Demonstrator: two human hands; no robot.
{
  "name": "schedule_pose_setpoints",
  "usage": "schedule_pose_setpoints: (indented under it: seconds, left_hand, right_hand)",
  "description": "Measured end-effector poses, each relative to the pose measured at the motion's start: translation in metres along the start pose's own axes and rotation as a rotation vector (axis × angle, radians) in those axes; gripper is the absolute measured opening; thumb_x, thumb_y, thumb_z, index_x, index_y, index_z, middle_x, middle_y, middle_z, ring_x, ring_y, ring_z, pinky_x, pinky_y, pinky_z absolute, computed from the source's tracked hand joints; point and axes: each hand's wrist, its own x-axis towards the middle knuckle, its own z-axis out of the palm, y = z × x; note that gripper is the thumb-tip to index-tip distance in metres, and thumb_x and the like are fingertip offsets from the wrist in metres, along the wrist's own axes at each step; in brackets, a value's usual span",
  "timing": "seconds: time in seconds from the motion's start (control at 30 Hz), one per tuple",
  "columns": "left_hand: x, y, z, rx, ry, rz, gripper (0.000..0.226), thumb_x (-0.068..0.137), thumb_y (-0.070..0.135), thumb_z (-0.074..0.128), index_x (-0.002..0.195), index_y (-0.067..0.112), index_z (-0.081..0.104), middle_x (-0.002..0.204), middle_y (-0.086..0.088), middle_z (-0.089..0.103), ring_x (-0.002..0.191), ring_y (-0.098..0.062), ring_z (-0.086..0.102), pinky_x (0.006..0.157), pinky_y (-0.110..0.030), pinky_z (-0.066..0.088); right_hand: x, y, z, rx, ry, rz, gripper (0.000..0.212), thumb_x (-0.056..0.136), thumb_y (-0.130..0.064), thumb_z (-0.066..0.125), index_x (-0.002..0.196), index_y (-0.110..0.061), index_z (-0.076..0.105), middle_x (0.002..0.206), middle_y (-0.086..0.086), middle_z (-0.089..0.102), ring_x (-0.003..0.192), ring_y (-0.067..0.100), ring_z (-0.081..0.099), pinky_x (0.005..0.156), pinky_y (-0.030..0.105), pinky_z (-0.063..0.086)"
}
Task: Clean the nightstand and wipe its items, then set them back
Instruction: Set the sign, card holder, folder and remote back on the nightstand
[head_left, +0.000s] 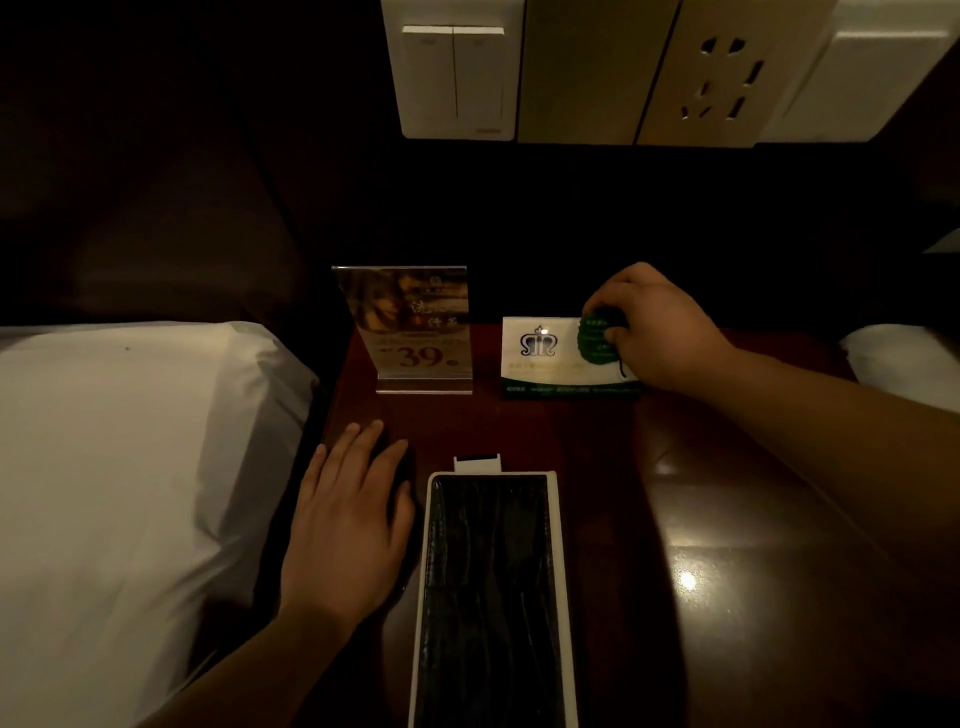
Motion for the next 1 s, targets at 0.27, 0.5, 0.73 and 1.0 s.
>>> schedule_pose_setpoints:
  seconds: [0.27, 0.5, 0.73, 1.0]
  left_hand:
    - [-0.001, 0.0, 0.0, -0.011, 0.013, 0.001, 0.047, 0.095, 0.037, 0.038, 0.135, 0.02, 0.056, 0.148, -0.007, 0.049, 0.144, -0.023, 0.034, 0.118, -0.051, 0.028]
    - [-0.001, 0.001, -0.002, -0.025, 0.016, 0.005, 0.047, 0.096, 0.036, 0.038, 0.135, 0.019, 0.056, 0.149, -0.007, 0.049, 0.145, -0.023, 0.033, 0.12, -0.048, 0.025]
    - [-0.001, 0.002, -0.002, -0.028, 0.02, 0.009, 0.048, 0.095, 0.037, 0.037, 0.134, 0.018, 0.058, 0.148, -0.008, 0.05, 0.144, -0.024, 0.035, 0.119, -0.049, 0.025]
    - [0.0, -0.001, 0.0, -0.021, 0.034, 0.01, 0.047, 0.095, 0.038, 0.038, 0.134, 0.021, 0.056, 0.148, -0.006, 0.049, 0.144, -0.022, 0.034, 0.119, -0.048, 0.026]
  right_hand:
    - [0.003, -0.002, 0.003, -0.052, 0.031, -0.044, 0.038, 0.091, -0.005, 0.061, 0.128, -0.014, 0.059, 0.137, 0.009, 0.045, 0.121, 0.031, 0.049, 0.094, 0.04, 0.051]
    - [-0.006, 0.005, -0.005, 0.011, 0.075, -0.04, 0.059, 0.086, -0.015, 0.068, 0.141, -0.019, 0.047, 0.142, 0.01, 0.042, 0.128, 0.032, 0.043, 0.101, 0.047, 0.046]
    - [-0.033, 0.027, -0.004, 0.493, 0.083, 0.354, 0.072, 0.089, -0.016, 0.068, 0.149, -0.018, 0.029, 0.122, 0.002, 0.055, 0.116, 0.028, 0.057, 0.093, 0.042, 0.05]
    - [-0.042, 0.024, 0.01, 0.654, 0.026, 0.431, 0.065, 0.092, -0.01, 0.063, 0.148, -0.017, 0.03, 0.125, 0.01, 0.064, 0.103, 0.031, 0.065, 0.094, 0.055, 0.051]
